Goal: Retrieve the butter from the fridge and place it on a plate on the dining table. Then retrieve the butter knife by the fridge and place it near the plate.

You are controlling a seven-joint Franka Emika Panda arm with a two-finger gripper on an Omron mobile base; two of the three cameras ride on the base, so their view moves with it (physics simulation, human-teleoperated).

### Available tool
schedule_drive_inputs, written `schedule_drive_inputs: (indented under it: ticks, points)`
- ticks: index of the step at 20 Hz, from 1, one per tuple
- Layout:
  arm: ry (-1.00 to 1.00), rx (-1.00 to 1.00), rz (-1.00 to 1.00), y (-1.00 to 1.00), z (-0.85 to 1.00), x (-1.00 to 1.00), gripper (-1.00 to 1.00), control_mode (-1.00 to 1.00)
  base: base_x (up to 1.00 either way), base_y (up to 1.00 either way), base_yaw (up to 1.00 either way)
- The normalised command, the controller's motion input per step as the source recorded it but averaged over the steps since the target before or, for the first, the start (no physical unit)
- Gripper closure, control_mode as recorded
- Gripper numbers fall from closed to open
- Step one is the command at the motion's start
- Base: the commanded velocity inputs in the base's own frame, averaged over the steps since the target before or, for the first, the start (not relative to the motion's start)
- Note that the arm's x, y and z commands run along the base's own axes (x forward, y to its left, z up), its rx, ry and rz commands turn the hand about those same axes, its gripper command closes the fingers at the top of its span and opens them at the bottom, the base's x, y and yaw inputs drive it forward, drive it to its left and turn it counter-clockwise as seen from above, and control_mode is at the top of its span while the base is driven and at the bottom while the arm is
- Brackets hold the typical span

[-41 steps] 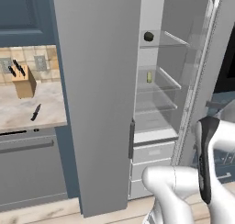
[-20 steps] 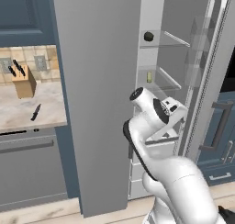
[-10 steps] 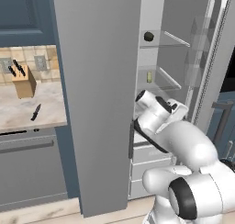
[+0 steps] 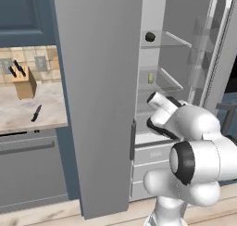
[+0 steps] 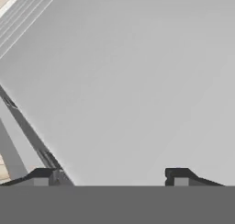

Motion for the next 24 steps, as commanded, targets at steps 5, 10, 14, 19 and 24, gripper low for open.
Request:
schedule_drive_inputs:
  ticks: [5, 10, 14, 19, 24]
  points:
    - [0.05, 0.0, 0.0, -1.0, -0.01, -0.4, -1.0, -1.0, 0.0, 0.0, 0.0]
    - [0.03, 0.0, 0.0, -0.82, 0.0, -0.47, -1.0, -1.0, 0.0, 0.0, 0.0]
    - [0.0, -0.03, 0.0, 0.42, 0.0, -0.14, -1.0, -1.0, 0.0, 0.0, 0.0]
    - [0.04, -0.05, -0.02, 0.74, -0.04, 0.43, -1.0, -1.0, 0.0, 0.0, 0.0]
    - [-0.03, 0.29, -0.06, 0.51, 0.0, 0.12, -1.0, -1.0, 0.0, 0.0, 0.0]
